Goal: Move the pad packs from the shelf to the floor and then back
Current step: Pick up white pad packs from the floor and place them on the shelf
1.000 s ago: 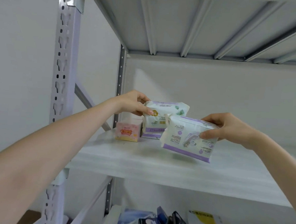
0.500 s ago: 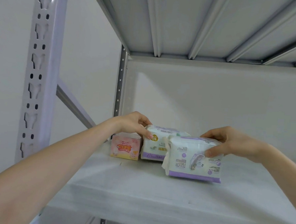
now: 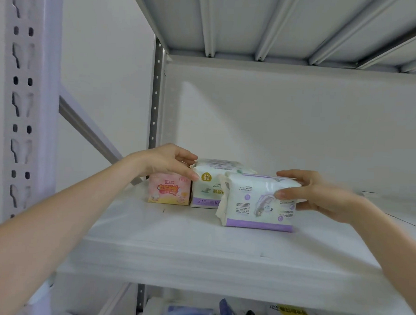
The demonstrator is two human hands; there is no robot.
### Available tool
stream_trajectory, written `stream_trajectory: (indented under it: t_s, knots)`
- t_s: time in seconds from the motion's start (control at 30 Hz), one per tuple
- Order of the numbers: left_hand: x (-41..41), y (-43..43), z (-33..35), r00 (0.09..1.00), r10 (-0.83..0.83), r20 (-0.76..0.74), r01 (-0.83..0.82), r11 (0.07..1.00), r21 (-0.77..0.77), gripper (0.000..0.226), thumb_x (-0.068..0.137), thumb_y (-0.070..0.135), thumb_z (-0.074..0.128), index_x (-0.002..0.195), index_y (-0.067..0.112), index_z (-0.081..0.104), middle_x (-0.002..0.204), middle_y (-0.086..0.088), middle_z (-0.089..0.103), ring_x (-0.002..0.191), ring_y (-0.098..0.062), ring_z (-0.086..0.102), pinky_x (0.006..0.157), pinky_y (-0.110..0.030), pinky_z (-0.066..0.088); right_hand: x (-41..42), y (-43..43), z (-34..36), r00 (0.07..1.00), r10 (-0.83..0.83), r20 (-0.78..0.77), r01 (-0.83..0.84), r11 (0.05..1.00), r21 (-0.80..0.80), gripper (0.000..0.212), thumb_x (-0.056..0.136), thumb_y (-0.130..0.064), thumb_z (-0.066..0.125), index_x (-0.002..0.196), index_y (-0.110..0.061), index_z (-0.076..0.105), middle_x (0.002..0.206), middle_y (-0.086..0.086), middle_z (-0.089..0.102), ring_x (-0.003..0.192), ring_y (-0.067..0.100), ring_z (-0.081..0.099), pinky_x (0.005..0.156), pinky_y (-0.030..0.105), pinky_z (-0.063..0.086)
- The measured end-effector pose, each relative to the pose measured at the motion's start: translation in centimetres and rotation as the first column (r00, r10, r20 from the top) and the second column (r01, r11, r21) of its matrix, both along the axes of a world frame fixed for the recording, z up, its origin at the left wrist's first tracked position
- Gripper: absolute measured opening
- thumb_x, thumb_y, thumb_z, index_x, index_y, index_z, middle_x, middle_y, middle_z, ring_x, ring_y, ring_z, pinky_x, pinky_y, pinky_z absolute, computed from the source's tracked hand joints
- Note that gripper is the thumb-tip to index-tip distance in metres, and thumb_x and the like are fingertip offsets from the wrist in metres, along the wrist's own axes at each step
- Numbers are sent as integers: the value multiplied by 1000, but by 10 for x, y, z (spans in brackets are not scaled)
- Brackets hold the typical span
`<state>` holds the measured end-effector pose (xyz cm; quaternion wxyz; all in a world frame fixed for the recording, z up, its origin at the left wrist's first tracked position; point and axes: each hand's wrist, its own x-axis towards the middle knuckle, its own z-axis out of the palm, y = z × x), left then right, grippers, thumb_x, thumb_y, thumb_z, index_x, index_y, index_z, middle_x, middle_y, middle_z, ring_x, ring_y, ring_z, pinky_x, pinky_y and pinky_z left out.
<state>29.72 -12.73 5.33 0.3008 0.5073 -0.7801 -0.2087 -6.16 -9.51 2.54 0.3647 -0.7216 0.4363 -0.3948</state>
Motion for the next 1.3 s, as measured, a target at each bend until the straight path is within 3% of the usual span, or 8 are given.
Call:
stream_trajectory:
  t_s: [0.2,0.43,0.57,0.7,0.9,1.07,1.2,1.3]
  knots:
    - [-2,19,-8,992,-111,66,104,990,97,84,48,51,89,125,32,61,126,17,64,119,3,56,104,-26,43,24,10,0,998,-39,52,38,999,11,111,42,-30,86,142,-15,42,116,-2,65,88,10,71,62,22,56]
    - [-8,26,-13,992,-112,64,108,992,63,46,63,40,88,99,51,61,102,42,63,97,25,54,76,2,42,53,8,0,998,-35,46,34,999,22,92,65,-18,85,144,-13,39,117,-5,64,93,8,69,71,26,58]
    - [-10,31,-13,993,-62,103,59,998,34,76,49,57,84,119,45,59,127,24,60,120,3,53,107,-26,40,61,8,0,999,-19,47,18,1000,14,87,67,-17,85,142,-12,41,114,-4,66,88,7,70,68,25,59]
    - [-10,35,-11,989,-27,144,21,999,45,108,46,60,84,142,30,46,141,16,51,131,-4,45,115,-34,34,62,7,-2,999,-11,50,11,1000,4,71,66,-17,86,128,-16,52,105,-6,72,85,7,72,67,26,59]
    - [-8,37,-10,990,5,141,-15,998,68,107,44,63,86,140,36,48,138,21,52,129,-2,46,112,-33,37,62,7,-5,999,9,51,-8,1000,-22,54,58,-25,88,106,-21,63,97,-6,75,86,9,72,65,24,58]
    - [-10,43,-15,995,71,66,-74,996,42,116,39,65,86,143,35,43,130,27,48,116,6,47,85,-15,39,63,11,-9,999,-9,48,11,998,-55,46,67,-24,86,107,-15,64,97,-3,74,86,11,73,65,22,58]
    - [-10,54,-29,986,151,-68,-154,987,-40,138,27,70,86,148,25,37,135,24,45,117,7,46,96,-23,43,67,18,-11,995,-99,26,101,989,-107,78,67,-30,86,132,-13,46,106,-5,63,93,10,68,76,28,58]
    - [-21,72,-45,962,176,-207,-206,969,-136,128,39,60,86,149,22,33,139,21,44,92,20,58,77,-21,57,67,28,-15,966,-255,-31,238,932,-273,97,65,-40,86,144,-15,36,125,1,54,111,18,58,97,37,49]
